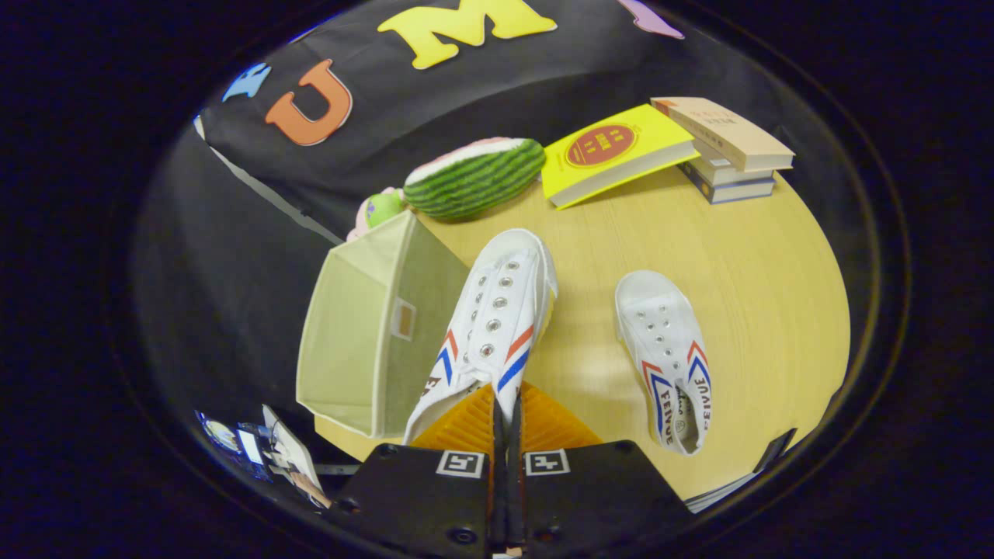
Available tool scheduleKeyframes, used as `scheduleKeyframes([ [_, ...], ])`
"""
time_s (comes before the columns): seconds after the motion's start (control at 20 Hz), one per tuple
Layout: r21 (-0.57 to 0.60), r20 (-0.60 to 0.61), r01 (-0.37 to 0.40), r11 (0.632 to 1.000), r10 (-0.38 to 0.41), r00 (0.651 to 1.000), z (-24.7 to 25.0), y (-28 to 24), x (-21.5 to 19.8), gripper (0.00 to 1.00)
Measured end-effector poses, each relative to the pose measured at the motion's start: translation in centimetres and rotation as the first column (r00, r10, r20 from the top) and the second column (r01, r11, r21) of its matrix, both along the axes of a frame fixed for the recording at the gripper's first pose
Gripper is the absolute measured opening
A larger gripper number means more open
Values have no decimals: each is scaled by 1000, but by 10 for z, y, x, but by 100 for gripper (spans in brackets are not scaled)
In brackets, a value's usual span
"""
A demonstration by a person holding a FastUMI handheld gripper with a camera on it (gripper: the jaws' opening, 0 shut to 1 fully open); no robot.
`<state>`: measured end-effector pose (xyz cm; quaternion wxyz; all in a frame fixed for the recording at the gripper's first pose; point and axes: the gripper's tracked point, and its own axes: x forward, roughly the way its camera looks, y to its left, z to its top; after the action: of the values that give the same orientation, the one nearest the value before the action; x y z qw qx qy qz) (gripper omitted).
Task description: Open the storage box then place both shoes into the box .Put the left shoe in first, then the right shoe, with the right side of both shoes facing outward in a uniform manner.
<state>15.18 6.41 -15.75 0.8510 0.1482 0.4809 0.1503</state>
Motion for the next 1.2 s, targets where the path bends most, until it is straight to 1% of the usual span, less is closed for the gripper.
scheduleKeyframes([
  [0.2,110,99,11,994,-22,995,54,39,6,6],
  [0.25,122,138,-1,993,-16,990,65,49,9,6],
  [0.35,107,212,-38,994,15,977,78,68,12,6],
  [0.45,121,248,-67,990,35,968,81,92,10,6],
  [0.55,143,254,-89,986,50,966,75,118,11,6],
  [0.7,195,254,-61,979,9,967,61,152,17,6],
  [0.75,194,263,-58,979,5,965,53,162,20,6],
  [0.85,164,274,-44,985,-3,962,35,173,24,6],
  [1.1,113,232,-19,993,-8,973,-12,206,19,6],
  [1.2,62,253,-32,998,16,967,-24,217,17,6],
])
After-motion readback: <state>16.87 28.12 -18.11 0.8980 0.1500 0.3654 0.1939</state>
